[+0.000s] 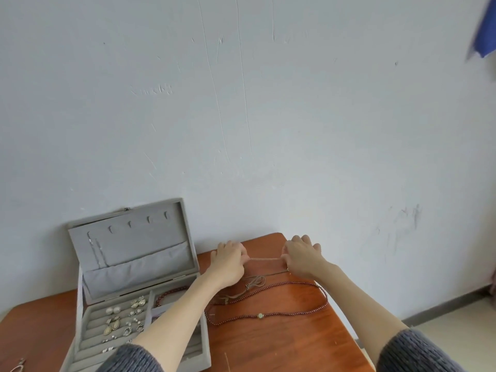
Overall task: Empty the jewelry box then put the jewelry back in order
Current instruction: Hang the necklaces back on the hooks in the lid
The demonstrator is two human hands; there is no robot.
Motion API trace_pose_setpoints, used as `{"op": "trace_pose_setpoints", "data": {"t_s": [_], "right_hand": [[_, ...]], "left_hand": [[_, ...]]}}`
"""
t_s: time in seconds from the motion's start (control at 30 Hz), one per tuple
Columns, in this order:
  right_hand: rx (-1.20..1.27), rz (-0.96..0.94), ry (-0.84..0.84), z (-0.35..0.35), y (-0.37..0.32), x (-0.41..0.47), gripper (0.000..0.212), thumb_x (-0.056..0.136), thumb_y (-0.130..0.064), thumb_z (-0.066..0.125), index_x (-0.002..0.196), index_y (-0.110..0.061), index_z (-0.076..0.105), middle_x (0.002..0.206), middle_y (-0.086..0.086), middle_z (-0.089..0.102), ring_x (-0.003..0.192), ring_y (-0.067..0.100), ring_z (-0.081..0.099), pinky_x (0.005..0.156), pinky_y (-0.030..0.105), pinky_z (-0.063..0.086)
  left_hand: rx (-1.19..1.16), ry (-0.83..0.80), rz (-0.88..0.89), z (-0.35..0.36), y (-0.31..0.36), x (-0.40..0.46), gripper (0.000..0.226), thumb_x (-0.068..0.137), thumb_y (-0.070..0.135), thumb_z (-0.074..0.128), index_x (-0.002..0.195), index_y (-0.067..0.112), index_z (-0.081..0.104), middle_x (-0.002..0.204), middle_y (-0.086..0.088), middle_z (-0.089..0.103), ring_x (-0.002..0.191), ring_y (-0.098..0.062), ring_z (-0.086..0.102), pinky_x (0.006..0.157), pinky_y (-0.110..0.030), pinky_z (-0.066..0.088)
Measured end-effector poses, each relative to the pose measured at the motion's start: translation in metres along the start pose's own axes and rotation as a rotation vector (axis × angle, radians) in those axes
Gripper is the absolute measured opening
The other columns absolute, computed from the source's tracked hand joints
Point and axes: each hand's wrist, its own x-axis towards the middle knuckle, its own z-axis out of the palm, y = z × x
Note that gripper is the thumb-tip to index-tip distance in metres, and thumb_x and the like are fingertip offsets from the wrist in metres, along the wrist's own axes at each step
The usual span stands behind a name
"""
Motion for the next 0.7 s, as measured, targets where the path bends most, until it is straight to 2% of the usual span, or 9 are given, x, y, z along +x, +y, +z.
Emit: {"op": "trace_pose_setpoints", "data": {"t_s": [0.07,0.17,0.23,0.3,0.37,0.43,0.53,0.6,0.7], "right_hand": [[0.218,0.022,0.024,-0.006,-0.005,-0.002,0.018,0.094,-0.019,0.036,0.102,-0.016,0.053,0.109,0.000,0.059,0.106,0.018,0.042,0.086,0.036,0.029],[0.784,0.005,-0.005,-0.018,-0.018,-0.013,0.012,0.095,-0.015,0.040,0.094,-0.013,0.052,0.094,-0.001,0.070,0.086,0.010,0.058,0.079,0.030,0.041],[1.025,-0.028,-0.011,-0.028,-0.030,-0.022,0.012,0.094,-0.012,0.044,0.089,-0.010,0.054,0.084,0.003,0.068,0.083,0.013,0.059,0.075,0.026,0.044],[1.174,-0.053,-0.030,-0.038,-0.042,-0.028,0.014,0.094,-0.010,0.046,0.084,-0.010,0.056,0.081,0.003,0.064,0.083,0.015,0.059,0.077,0.028,0.047],[1.272,-0.091,-0.084,-0.048,-0.054,-0.033,0.015,0.095,-0.010,0.045,0.084,-0.007,0.055,0.081,0.004,0.064,0.082,0.017,0.061,0.081,0.032,0.050],[1.317,-0.131,-0.139,-0.059,-0.068,-0.040,0.014,0.096,-0.007,0.044,0.084,-0.005,0.051,0.075,0.008,0.061,0.072,0.020,0.059,0.076,0.032,0.052],[1.166,-0.182,-0.163,-0.076,-0.092,-0.053,0.009,0.094,-0.007,0.046,0.086,-0.006,0.051,0.070,0.006,0.057,0.063,0.016,0.055,0.069,0.027,0.049],[1.031,-0.231,-0.158,-0.088,-0.108,-0.061,0.009,0.093,-0.008,0.048,0.086,-0.007,0.054,0.069,0.004,0.056,0.061,0.014,0.052,0.065,0.024,0.046],[0.897,-0.309,-0.127,-0.110,-0.134,-0.072,0.010,0.092,-0.008,0.051,0.084,-0.007,0.056,0.068,0.003,0.054,0.057,0.011,0.048,0.059,0.021,0.042]], "left_hand": [[-0.316,0.035,-0.053,-0.013,0.001,0.000,0.015,0.098,0.019,0.036,0.095,0.016,0.050,0.088,0.007,0.059,0.093,-0.017,0.050,0.081,-0.029,0.036],[-0.695,0.086,-0.091,-0.039,0.005,-0.007,0.016,0.099,0.017,0.035,0.097,0.012,0.049,0.074,0.004,0.064,0.081,-0.015,0.057,0.077,-0.027,0.043],[-0.980,0.031,-0.076,-0.059,0.006,-0.018,0.014,0.099,0.012,0.039,0.092,0.007,0.050,0.067,-0.004,0.061,0.070,-0.019,0.061,0.073,-0.029,0.050],[-1.138,-0.075,-0.057,-0.079,0.004,-0.031,0.010,0.096,0.011,0.045,0.088,0.006,0.049,0.066,-0.009,0.058,0.062,-0.022,0.060,0.067,-0.031,0.051],[-1.131,-0.145,-0.065,-0.095,-0.001,-0.046,0.011,0.094,0.018,0.052,0.093,0.008,0.047,0.067,-0.011,0.058,0.058,-0.023,0.058,0.060,-0.031,0.050],[-1.069,-0.181,-0.086,-0.110,-0.005,-0.061,0.023,0.092,0.028,0.055,0.102,0.009,0.046,0.071,-0.011,0.060,0.054,-0.024,0.057,0.056,-0.030,0.049],[-0.840,-0.246,-0.066,-0.132,-0.003,-0.081,0.033,0.091,0.039,0.054,0.113,0.016,0.047,0.085,-0.012,0.068,0.059,-0.027,0.062,0.064,-0.035,0.054],[-0.692,-0.288,-0.027,-0.145,0.001,-0.094,0.033,0.090,0.043,0.052,0.114,0.021,0.048,0.093,-0.010,0.071,0.065,-0.028,0.066,0.073,-0.037,0.056],[-0.629,-0.262,0.050,-0.158,0.004,-0.111,0.027,0.090,0.041,0.054,0.106,0.019,0.056,0.084,-0.007,0.072,0.060,-0.023,0.064,0.075,-0.036,0.054]]}}
